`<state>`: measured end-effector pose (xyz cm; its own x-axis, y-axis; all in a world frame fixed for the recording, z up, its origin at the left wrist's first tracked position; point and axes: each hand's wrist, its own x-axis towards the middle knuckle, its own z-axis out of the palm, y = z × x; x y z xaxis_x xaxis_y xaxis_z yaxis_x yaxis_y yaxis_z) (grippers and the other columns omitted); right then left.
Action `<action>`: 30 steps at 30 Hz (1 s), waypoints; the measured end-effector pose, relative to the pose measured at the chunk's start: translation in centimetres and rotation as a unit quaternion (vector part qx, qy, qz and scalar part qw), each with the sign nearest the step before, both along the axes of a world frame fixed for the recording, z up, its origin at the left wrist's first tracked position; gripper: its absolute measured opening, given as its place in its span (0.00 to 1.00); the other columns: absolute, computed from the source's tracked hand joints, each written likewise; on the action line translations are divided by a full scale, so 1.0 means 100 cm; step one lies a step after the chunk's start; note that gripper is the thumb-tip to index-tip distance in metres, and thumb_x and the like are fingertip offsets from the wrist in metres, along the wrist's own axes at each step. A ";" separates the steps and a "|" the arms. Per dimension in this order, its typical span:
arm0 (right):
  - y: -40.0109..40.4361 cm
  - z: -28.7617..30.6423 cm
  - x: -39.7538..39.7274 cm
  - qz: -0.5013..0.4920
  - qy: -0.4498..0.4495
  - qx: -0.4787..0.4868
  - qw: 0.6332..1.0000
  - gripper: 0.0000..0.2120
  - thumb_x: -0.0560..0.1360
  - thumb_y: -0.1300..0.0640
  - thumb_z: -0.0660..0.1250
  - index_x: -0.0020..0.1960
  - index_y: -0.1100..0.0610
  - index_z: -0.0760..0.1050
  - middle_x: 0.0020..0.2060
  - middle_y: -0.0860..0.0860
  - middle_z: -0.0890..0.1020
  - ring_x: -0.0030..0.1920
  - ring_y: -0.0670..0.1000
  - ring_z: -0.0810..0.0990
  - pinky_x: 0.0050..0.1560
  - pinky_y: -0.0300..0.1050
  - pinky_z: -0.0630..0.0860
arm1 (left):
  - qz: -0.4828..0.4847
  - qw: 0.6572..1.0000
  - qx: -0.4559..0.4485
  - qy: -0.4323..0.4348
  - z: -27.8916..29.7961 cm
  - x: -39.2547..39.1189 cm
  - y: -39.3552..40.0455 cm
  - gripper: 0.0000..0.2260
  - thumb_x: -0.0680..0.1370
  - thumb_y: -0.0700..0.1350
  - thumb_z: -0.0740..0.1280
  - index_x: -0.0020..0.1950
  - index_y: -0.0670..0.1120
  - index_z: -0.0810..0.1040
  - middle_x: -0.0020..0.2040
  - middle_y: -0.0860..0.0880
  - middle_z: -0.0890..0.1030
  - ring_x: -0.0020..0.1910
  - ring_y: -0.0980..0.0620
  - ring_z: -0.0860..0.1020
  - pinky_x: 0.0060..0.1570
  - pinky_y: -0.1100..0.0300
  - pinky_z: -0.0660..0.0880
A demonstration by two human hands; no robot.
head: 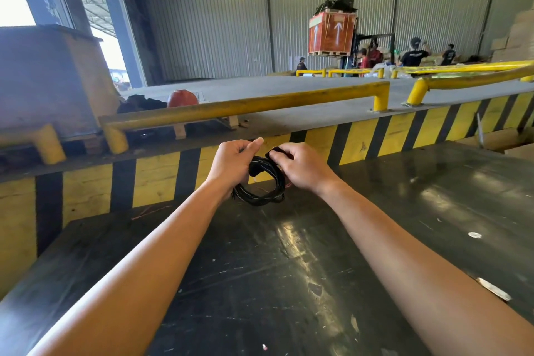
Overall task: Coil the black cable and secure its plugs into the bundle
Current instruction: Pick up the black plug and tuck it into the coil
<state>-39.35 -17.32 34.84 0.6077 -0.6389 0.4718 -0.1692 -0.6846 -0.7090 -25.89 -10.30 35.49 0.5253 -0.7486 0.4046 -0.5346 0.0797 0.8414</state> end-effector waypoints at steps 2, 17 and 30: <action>0.005 0.002 -0.001 -0.026 -0.004 -0.102 0.994 0.10 0.77 0.55 0.64 0.52 0.58 0.80 0.46 0.54 0.85 0.43 0.47 0.79 0.38 0.26 0.70 | 0.017 1.000 0.004 -0.002 0.000 0.001 -0.001 0.20 0.78 0.55 0.64 0.46 0.37 0.80 0.20 0.52 0.70 0.17 0.56 0.65 0.21 0.64 0.65; 0.025 -0.003 0.017 -0.094 0.062 -0.301 0.947 0.16 0.72 0.51 0.70 0.56 0.57 0.75 0.51 0.54 0.83 0.49 0.55 0.82 0.41 0.44 0.74 | 0.089 0.996 0.004 0.018 -0.004 0.009 -0.007 0.20 0.78 0.54 0.64 0.40 0.38 0.82 0.31 0.45 0.78 0.25 0.51 0.69 0.32 0.57 0.69; 0.017 -0.010 0.025 -0.112 0.018 -0.292 0.950 0.12 0.79 0.55 0.59 0.49 0.58 0.79 0.41 0.55 0.85 0.40 0.56 0.82 0.34 0.42 0.68 | 0.081 0.996 0.024 0.036 -0.004 0.009 -0.005 0.19 0.80 0.56 0.59 0.45 0.44 0.82 0.32 0.47 0.81 0.23 0.55 0.70 0.29 0.61 0.68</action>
